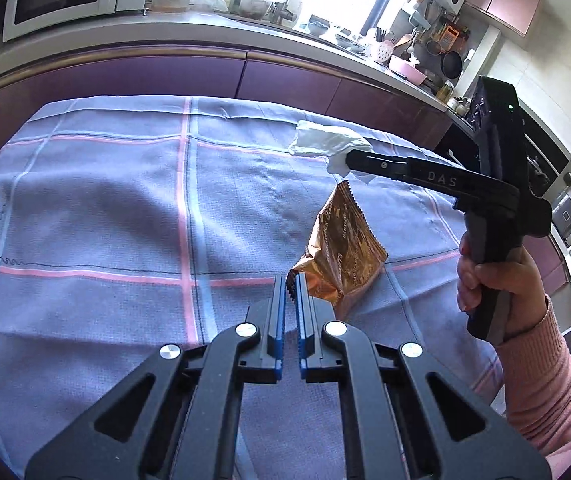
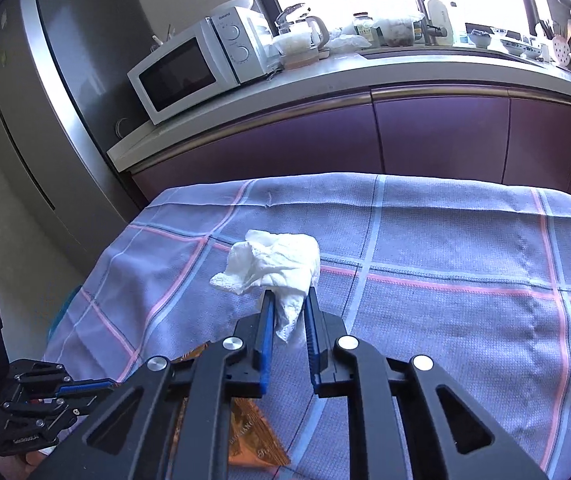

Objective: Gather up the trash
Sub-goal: 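Grasp the gold foil wrapper with the left tool while the right tool grasps the white tissue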

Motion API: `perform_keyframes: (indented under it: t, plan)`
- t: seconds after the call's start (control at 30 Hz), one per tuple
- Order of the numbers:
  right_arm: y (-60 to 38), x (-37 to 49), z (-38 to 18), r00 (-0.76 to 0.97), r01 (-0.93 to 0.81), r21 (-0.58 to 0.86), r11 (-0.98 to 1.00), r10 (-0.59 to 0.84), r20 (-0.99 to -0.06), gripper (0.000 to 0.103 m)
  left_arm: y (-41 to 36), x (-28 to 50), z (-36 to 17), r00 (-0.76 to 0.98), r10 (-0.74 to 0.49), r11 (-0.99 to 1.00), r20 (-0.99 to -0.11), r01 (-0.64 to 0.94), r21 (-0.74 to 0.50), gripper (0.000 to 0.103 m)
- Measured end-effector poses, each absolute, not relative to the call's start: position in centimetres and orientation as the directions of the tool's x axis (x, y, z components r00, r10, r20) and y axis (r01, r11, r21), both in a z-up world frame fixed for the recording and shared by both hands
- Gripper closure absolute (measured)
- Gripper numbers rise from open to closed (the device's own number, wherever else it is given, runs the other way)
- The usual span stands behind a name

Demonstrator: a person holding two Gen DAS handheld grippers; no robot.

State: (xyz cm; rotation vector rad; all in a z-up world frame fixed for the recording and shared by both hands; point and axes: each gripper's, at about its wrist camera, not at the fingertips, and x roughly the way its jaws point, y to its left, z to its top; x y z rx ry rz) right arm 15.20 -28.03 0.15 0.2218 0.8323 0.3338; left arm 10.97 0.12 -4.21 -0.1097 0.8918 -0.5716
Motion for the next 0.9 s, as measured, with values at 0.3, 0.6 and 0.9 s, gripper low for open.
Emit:
perform_keyframes:
  t: [0.3, 0.6, 0.9]
  plan:
    - [-27.7, 11.7, 0.8, 0.628, -0.226, 0.393, 0.891, 0.442, -0.64, 0.09, 2.7, 9.6, -4.5, 0.504, -0.503, 0.857, -0.702, 0.395, -0.331, 0.098]
    - [-25.6, 10.1, -1.7, 0.564, -0.235, 0.413, 0.88, 0.469, -0.68, 0.09, 4.5, 9.8, -5.6, 0.474, -0.541, 0.838, -0.695, 0.371, -0.399, 0.086]
    - [-24.2, 9.8, -2.9, 0.533, -0.242, 0.388, 0.889, 0.457, -0.713, 0.09, 3.4, 10.7, -7.1, 0.415, -0.582, 0.81, -0.699, 0.369, -0.456, 0.057]
